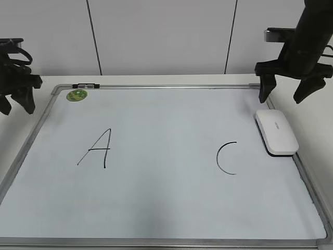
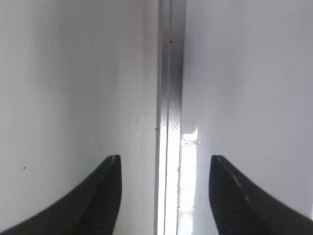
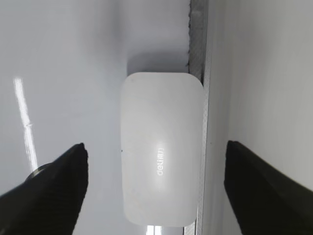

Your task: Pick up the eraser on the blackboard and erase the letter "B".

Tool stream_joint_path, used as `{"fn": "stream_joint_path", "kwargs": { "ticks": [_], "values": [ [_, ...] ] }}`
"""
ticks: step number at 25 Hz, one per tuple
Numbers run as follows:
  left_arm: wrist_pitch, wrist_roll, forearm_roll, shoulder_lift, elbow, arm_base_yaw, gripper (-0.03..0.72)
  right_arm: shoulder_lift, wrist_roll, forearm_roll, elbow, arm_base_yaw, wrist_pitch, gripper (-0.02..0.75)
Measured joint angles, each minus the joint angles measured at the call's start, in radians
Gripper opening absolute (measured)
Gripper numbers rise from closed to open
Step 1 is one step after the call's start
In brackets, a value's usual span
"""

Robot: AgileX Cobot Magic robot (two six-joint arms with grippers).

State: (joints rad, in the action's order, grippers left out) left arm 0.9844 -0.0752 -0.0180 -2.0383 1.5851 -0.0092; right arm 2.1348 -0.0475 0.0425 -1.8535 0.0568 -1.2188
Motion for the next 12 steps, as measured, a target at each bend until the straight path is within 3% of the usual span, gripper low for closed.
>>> {"fn": "stream_joint_path", "kwargs": {
  "ticks": [6,12],
  "values": [
    [0.065,0.000,0.018,0.041,0.000,0.000,0.440,-0.054,-0.007,0.004,0.021,0.000,0.000,0.587],
    [0.114,0.000,0.042,0.150,-0.003,0.000,0.442,-0.167,-0.028,0.004,0.058,0.000,-0.006,0.571]
  ]
}}
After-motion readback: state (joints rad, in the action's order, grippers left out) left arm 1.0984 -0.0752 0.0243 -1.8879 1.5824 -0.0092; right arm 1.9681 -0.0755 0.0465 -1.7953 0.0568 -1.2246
